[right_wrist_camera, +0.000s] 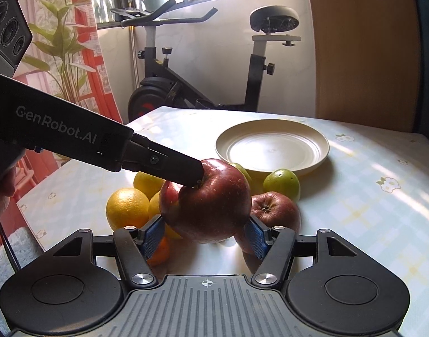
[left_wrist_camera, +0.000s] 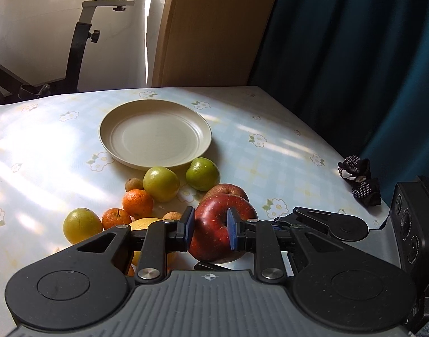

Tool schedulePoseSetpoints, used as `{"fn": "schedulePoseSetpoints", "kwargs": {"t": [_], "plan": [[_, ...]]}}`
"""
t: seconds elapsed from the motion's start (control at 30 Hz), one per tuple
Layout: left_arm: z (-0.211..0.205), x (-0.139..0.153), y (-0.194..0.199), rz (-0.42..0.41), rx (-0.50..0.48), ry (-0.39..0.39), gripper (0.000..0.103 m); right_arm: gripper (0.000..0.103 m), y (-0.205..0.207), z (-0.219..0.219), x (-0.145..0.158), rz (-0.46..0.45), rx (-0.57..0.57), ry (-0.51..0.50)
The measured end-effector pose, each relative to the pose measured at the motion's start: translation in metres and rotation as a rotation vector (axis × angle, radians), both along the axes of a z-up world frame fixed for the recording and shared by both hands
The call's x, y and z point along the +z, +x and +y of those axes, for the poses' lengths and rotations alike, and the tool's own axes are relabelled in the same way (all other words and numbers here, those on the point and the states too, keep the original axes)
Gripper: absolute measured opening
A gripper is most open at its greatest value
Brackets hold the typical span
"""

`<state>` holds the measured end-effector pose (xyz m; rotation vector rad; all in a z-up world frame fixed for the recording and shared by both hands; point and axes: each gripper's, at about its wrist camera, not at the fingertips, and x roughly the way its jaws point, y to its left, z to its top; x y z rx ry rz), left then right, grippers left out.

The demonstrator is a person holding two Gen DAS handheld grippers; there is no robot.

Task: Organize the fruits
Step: 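Lift the red apple with the left tool and carry it over the plate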

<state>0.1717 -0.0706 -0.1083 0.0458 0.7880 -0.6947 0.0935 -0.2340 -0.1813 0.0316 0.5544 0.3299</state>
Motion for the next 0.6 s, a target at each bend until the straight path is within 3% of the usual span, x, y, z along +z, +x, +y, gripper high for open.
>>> {"fn": "schedulePoseSetpoints", "kwargs": {"t": [0.37, 0.6], "plan": [[0.002, 0.052, 0.041, -0.121, 0.040, -0.039, 0.025, 0.059, 0.066, 0.000, 0.066, -0.067, 0.119, -0.046], [0.001, 0.054, 0.083, -0.099, 0.060, -0.042, 0.026, 0.059, 0.111, 0.002, 0.073, -0.047, 0.165, -0.065]]}}
